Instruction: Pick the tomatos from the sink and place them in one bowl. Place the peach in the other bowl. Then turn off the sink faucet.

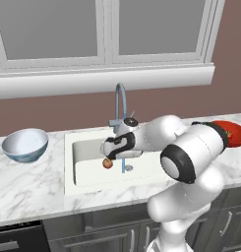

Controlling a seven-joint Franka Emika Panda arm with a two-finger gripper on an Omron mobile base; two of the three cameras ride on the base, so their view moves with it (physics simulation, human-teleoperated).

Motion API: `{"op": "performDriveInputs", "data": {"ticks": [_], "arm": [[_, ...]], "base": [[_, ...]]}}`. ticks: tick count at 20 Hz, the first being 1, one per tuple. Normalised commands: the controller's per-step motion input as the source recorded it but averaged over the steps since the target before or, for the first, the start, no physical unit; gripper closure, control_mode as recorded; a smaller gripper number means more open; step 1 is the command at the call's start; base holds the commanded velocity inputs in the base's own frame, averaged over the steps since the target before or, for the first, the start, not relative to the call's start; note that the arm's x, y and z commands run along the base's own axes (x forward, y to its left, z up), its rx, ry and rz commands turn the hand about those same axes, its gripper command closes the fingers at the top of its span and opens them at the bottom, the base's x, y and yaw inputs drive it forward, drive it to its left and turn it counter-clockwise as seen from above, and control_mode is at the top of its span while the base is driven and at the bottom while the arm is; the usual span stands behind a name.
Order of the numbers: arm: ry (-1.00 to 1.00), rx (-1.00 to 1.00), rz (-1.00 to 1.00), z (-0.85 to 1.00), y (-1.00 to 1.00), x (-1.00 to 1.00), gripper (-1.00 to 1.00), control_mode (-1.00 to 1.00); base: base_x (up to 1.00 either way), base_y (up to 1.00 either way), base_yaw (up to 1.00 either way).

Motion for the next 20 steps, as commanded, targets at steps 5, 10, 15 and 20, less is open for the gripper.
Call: {"op": "performDriveInputs", "data": {"ticks": [5, 10, 15, 20], "arm": [[0.0, 0.0, -0.16, -0.23, 0.0, 0.33, -1.0, -1.0], [0.0, 0.0, -0.17, -0.27, 0.0, 0.18, -1.0, -1.0], [0.0, 0.0, -0.1, -0.13, 0.0, 0.07, -1.0, -1.0], [0.0, 0.0, 0.0, -0.01, 0.09, 0.0, -1.0, -1.0]], "base": [[0.0, 0.0, 0.0], [0.0, 0.0, 0.0], [0.0, 0.0, 0.0], [0.0, 0.0, 0.0]]}}
